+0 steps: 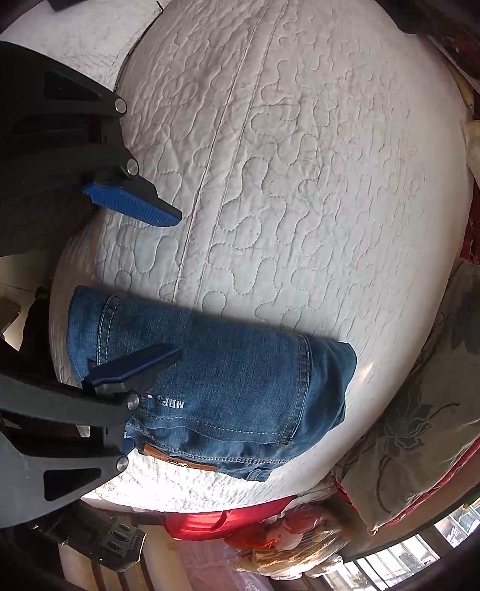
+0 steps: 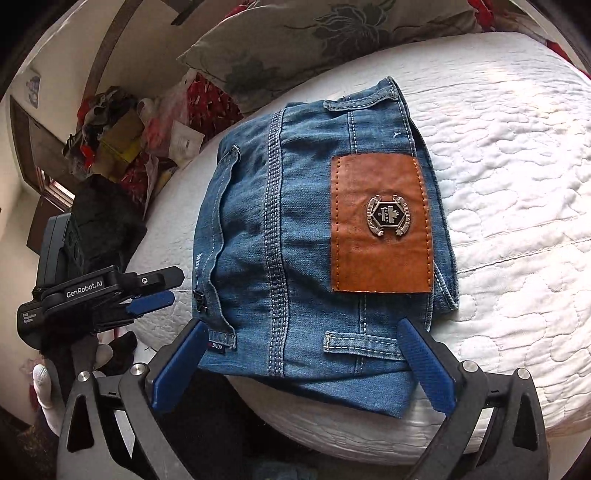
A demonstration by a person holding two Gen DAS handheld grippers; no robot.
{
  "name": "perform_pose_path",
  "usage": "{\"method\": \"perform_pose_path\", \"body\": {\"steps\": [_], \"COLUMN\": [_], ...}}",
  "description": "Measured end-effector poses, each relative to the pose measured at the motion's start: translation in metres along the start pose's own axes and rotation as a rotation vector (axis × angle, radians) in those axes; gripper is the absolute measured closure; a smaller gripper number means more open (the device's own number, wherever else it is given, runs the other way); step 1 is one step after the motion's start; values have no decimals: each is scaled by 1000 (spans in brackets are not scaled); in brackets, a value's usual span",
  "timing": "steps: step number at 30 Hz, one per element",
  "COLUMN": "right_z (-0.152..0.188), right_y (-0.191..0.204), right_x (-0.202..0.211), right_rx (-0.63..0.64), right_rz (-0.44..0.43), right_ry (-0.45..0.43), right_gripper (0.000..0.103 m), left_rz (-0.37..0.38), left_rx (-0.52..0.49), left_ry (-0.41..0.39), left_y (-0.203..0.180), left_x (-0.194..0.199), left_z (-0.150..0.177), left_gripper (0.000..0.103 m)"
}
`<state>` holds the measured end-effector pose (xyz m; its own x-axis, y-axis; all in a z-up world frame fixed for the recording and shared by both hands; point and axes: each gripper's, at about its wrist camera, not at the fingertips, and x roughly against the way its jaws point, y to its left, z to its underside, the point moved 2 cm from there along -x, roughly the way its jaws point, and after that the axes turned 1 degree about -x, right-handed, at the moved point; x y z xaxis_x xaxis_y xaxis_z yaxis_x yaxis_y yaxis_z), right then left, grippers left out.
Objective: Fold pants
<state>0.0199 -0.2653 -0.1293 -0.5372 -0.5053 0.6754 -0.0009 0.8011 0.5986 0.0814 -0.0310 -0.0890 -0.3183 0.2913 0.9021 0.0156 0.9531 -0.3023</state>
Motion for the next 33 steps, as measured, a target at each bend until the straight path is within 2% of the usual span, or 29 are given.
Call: {"method": "perform_pose_path", "body": {"steps": [2, 4, 7, 9, 11, 13, 15, 21, 26, 29, 31, 32, 33], "right_z": [-5, -12, -24, -29, -32, -35, -38, -55, -69, -72, -75, -76, -77], "right_y": [-5, -1, 15, 25, 30, 30, 24, -21, -44, -47, -43, -41, -40], "right_x": [4, 12, 38, 55, 66, 69, 69, 42, 10, -7, -9, -11, -13], "right_rx": [-49, -56, 50, 94, 112, 121, 110, -33, -104, -100, -82, -84, -92], "right_rz": [-14, 29, 172, 238, 289, 345, 352, 274, 169, 121, 71, 29, 9], "right_ry": [25, 28, -66, -130, -171, -185, -179, -81, -58, -52, -70, -60, -46], "right_gripper": [2, 6, 4, 4, 2, 1, 1, 1, 1, 2, 8, 18, 21], "left_rz": [-20, -63, -171, -243, -270, -237, -198, -101, -20, 41, 93, 129, 158], "left_rx": [-8, -33, -115, -181, -223, -230, -213, -157, -101, -54, -45, -34, -19], "left_ry": [-10, -44, -144, -199, -233, -211, -165, -43, 40, 95, 118, 134, 147], "left_y": [0, -3, -13, -22, -31, -35, -36, -34, -30, -26, -27, -27, -28], "left_x": [1, 4, 15, 21, 25, 21, 12, -16, -38, -46, -47, -47, -47], "left_z": [-2, -7, -9, -7, -4, -3, -4, -22, -42, -48, -51, -51, -52], "left_gripper": [38, 38, 38, 38, 38, 38, 38, 38, 38, 38, 38, 38, 38]}}
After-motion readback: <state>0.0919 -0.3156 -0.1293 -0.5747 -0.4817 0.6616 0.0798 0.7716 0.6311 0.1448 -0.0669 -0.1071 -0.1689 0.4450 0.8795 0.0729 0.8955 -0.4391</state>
